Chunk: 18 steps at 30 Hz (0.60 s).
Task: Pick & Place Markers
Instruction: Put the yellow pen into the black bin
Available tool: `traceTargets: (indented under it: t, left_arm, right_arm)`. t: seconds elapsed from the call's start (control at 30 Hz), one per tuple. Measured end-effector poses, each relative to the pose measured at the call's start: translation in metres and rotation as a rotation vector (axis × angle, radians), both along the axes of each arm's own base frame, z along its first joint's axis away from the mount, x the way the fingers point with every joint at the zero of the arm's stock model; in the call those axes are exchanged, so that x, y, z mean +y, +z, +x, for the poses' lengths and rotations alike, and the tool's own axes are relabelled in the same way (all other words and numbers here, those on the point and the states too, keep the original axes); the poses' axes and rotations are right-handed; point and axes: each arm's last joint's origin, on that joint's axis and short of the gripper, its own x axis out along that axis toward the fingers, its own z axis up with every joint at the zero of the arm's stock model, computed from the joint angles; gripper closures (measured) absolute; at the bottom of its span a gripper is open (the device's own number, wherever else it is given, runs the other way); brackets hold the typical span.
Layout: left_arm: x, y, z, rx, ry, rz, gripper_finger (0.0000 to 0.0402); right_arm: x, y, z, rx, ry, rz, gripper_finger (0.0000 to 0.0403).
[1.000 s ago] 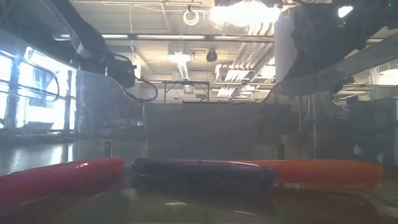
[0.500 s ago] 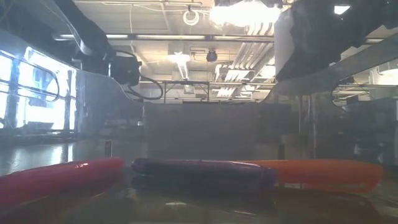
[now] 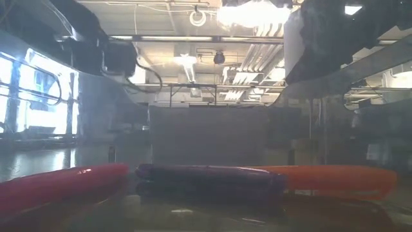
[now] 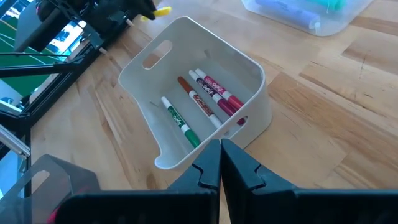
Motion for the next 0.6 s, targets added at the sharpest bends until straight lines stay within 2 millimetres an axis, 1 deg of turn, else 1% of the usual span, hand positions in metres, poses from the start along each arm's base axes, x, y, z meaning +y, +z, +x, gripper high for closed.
traceTargets:
  t: [0.1,0.17,0.27,0.37,0.47,0.53,0.6]
  left_arm:
    - [-0.009,0.015,-0.002,-0.044,0.027,0.006,0.0370]
    - [-0.018,0.032,-0.002,-0.073,0.022,0.013,0.0369]
    - [-0.037,0.061,0.006,-0.143,-0.010,0.041,0.0369]
    - [-0.064,0.090,0.021,-0.222,-0.047,0.083,0.0368]
    - [-0.097,0.121,0.033,-0.323,-0.098,0.113,0.0368]
    - [-0.120,0.135,0.047,-0.373,-0.116,0.135,0.0368]
    - [-0.142,0.144,0.061,-0.393,-0.133,0.164,0.0368]
  right_arm:
    - [0.000,0.000,0.000,0.000,0.000,0.000,0.0403]
    - [0.000,0.000,0.000,0.001,0.006,0.005,0.0403]
    - [0.001,0.000,0.000,0.002,0.026,0.018,0.0403]
    - [0.004,0.000,0.000,0.004,0.066,0.016,0.0403]
    - [0.008,0.000,-0.001,0.017,0.114,-0.012,0.0403]
    - [0.010,-0.001,-0.001,0.026,0.143,-0.033,0.0402]
    - [0.012,-0.001,-0.002,0.033,0.172,-0.043,0.0402]
